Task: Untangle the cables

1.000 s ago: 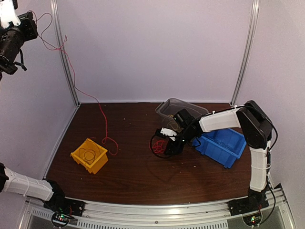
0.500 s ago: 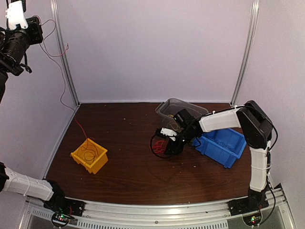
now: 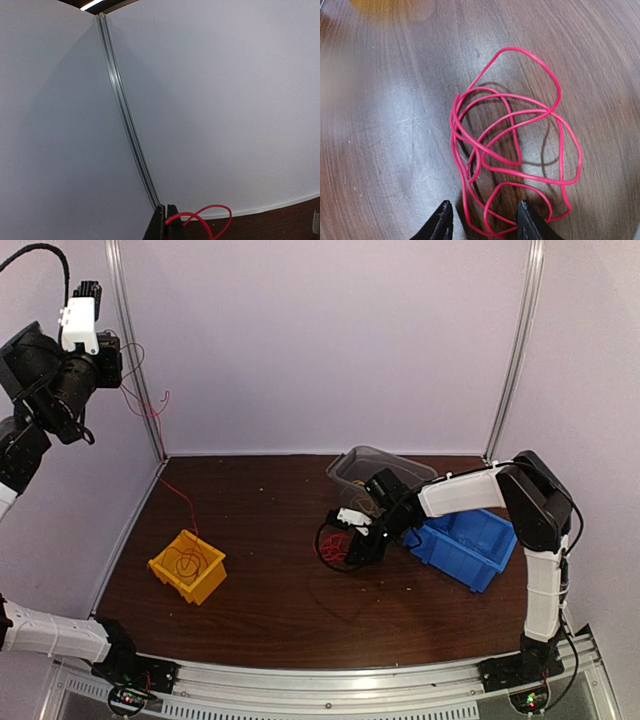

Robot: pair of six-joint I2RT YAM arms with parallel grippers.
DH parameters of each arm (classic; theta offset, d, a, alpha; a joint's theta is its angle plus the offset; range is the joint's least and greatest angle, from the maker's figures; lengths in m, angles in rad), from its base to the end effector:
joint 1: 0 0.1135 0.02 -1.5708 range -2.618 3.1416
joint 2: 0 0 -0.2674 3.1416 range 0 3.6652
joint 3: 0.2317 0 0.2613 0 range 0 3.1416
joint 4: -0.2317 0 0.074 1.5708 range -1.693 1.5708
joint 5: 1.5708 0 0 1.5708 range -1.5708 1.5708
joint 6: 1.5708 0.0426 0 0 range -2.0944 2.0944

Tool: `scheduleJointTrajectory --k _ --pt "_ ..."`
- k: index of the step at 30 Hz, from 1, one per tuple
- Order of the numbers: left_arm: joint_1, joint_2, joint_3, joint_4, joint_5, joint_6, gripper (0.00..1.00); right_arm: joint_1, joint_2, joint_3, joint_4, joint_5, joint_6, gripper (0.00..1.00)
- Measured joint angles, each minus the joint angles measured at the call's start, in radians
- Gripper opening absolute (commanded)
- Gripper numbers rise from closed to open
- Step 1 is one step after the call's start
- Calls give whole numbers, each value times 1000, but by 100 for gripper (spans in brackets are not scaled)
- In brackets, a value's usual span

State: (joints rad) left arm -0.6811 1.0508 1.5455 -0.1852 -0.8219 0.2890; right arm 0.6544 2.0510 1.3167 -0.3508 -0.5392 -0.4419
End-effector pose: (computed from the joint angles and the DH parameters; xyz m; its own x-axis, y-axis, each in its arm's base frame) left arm 0.1599 -0.0895 0.5505 0.1945 0.0921 -0.9766 -0.1760 0.9827 0.0576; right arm 0.3232 0.2755 0.1270 -0.3296 -0.7154 -0.6162 -0.9441 0.2534 0.2108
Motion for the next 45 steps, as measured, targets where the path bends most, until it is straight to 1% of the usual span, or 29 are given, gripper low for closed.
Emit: scheduleJointTrajectory --k 4,8,11,14,19,24,28,32,35,40,43,45 --pt "0 -61 -113 -50 -13 -75 0 0 0 0 0 -2 0 45" --pt "0 -126 -219 -128 -11 -192 0 -1 0 0 0 -3 0 46" --pt "0 -161 -299 -209 -8 -288 0 -1 0 0 0 -3 0 46" --pt "0 -168 -337 -313 -6 -361 0 -1 0 0 0 -5 0 45" --pt "0 -172 -317 -520 -20 -476 0 -3 1 0 0 -10 0 46" --pt "0 -211 -265 -652 -25 -571 0 -5 1 0 0 -14 0 46" --pt "0 -230 -262 -715 -1 -616 0 -5 1 0 0 -14 1 46" --pt "1 -160 -263 -776 7 -653 0 -5 1 0 0 -14 1 46" --pt "1 -118 -264 -780 14 -648 0 -5 1 0 0 -15 1 46" --pt "1 -106 -257 -792 19 -643 0 -5 1 0 -1 -15 1 46" --pt "1 -89 -224 -818 22 -642 0 -5 1 0 -1 -15 1 46" --pt "1 -89 -168 -831 25 -629 0 -5 1 1 -2 -16 1 46"
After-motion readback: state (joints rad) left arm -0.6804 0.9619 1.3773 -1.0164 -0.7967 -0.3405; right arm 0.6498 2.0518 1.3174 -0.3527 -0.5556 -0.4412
